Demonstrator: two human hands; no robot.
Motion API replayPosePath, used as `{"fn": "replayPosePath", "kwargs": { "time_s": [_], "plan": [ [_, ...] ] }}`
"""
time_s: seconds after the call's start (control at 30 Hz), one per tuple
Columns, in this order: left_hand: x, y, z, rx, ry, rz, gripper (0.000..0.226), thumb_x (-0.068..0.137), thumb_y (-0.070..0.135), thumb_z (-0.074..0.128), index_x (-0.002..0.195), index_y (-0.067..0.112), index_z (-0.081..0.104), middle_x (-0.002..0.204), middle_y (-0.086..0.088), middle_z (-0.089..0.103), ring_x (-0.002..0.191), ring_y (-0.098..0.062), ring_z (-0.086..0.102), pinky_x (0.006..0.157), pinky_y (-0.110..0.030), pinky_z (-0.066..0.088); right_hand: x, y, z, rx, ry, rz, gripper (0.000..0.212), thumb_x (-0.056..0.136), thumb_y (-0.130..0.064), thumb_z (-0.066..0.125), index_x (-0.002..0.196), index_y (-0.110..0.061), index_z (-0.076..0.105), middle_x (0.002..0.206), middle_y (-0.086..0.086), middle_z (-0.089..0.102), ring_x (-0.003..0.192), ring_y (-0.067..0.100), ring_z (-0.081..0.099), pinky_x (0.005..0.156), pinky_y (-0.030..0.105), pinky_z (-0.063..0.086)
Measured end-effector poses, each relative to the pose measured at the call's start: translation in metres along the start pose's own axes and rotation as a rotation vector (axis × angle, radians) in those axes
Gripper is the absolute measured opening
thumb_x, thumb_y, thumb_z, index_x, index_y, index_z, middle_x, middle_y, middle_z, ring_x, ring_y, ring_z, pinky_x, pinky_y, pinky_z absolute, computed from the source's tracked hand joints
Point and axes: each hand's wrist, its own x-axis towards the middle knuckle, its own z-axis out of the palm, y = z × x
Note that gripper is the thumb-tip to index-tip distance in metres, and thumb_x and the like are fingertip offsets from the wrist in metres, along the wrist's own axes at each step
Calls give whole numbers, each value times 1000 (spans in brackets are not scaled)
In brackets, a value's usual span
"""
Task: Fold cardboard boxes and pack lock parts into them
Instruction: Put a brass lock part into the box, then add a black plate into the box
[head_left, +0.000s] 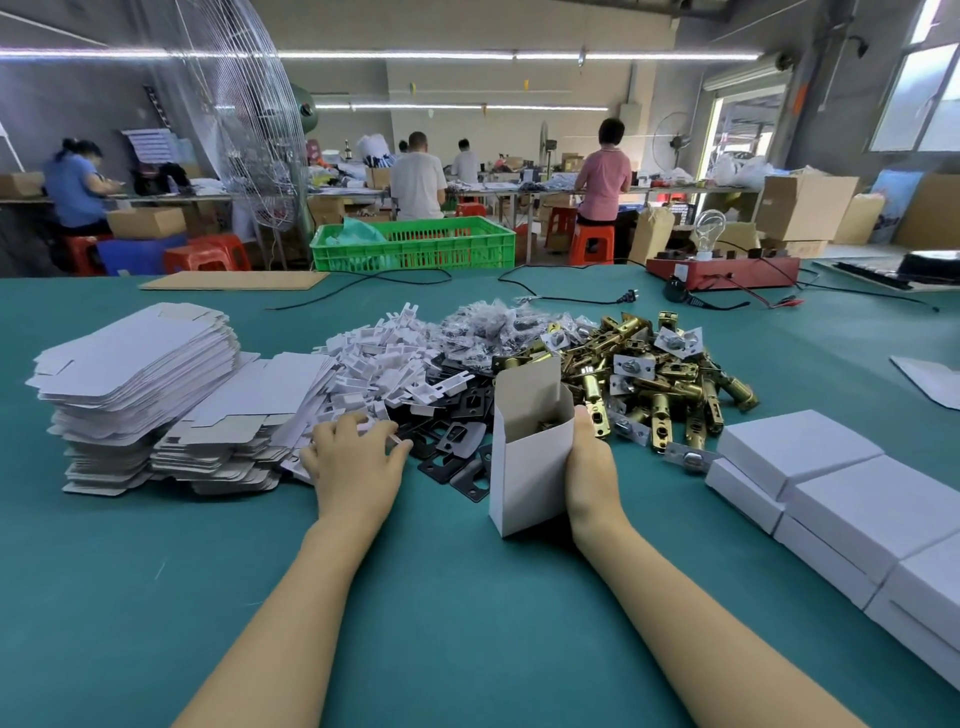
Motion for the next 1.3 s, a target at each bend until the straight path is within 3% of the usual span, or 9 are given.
{"fn": "replayPosePath", "kwargs": {
  "time_s": [0.17, 0.33, 0.43, 0.53, 0.67, 0.77, 0.97, 1.17, 1.3],
  "plan": [
    [-11, 20, -9, -565, 29, -47, 29, 88, 15, 71, 116, 6, 68, 132, -7, 45, 92, -22, 55, 87, -23, 38, 0, -1, -1, 11, -49, 35, 53, 98, -54, 36, 74, -20, 68, 86, 1, 68, 85, 19, 58, 78, 35, 41],
    [-20, 39, -17, -760, 106, -35, 13, 93, 13, 65, 104, 14, 71, 119, -6, 56, 87, -15, 60, 83, -25, 46, -3, -1, -3, 40, -90, 18, 82, 93, -67, 29, 89, 5, 67, 89, 9, 70, 87, 23, 60, 81, 38, 40],
    [-21, 53, -32, -861, 169, 86, 22, 91, 4, 65, 94, 25, 62, 103, 1, 62, 78, -10, 61, 74, -18, 48, -3, -1, -4, 54, -112, 6, 64, 94, -64, 32, 82, -20, 76, 98, 4, 74, 99, 23, 65, 94, 39, 45],
    [-20, 70, -54, -1000, 163, 241, 36, 91, -3, 63, 93, 32, 52, 89, 18, 65, 69, -12, 67, 65, -17, 49, -6, -4, -2, 17, -70, -36, 62, 95, -62, 36, 88, -9, 69, 100, 11, 71, 95, 22, 64, 92, 40, 46],
    [-27, 93, -74, -982, 181, 446, 28, 90, 3, 64, 96, 29, 57, 94, 10, 64, 78, -12, 73, 69, -29, 57, -16, -23, -6, -126, 23, -426, 46, 86, -61, 35, 86, -20, 56, 84, -5, 58, 79, 10, 53, 76, 31, 42],
    [-37, 106, -77, -877, 252, 530, 21, 86, 8, 69, 99, 22, 60, 87, 12, 65, 79, -3, 70, 67, -20, 55, -23, -54, -12, -118, 61, -647, 23, 92, -43, 45, 95, -22, 55, 86, -8, 56, 79, 4, 53, 73, 20, 41],
    [-45, 112, -70, -808, 253, 451, 16, 84, 6, 75, 94, 10, 63, 76, 19, 59, 69, -4, 61, 57, -7, 40, -42, -108, -19, -163, -413, -680, 6, 87, -14, 66, 83, -10, 64, 64, -2, 60, 56, 12, 56, 55, 22, 47],
    [-47, 111, -65, -874, 202, 497, 16, 87, 12, 73, 101, 9, 65, 87, 6, 68, 79, -6, 67, 73, -27, 56, -34, -119, -21, -473, -404, -782, 5, 87, -7, 67, 92, -4, 68, 80, 5, 63, 63, 12, 56, 60, 19, 45],
    [-51, 102, -45, -779, 342, 473, 49, 88, 37, 63, 121, 2, 55, 117, -6, 60, 107, -23, 59, 94, -35, 48, -21, -127, -29, -429, -378, -711, 3, 89, -5, 64, 89, -7, 63, 71, 3, 63, 64, 27, 58, 60, 34, 47]
  ]
}}
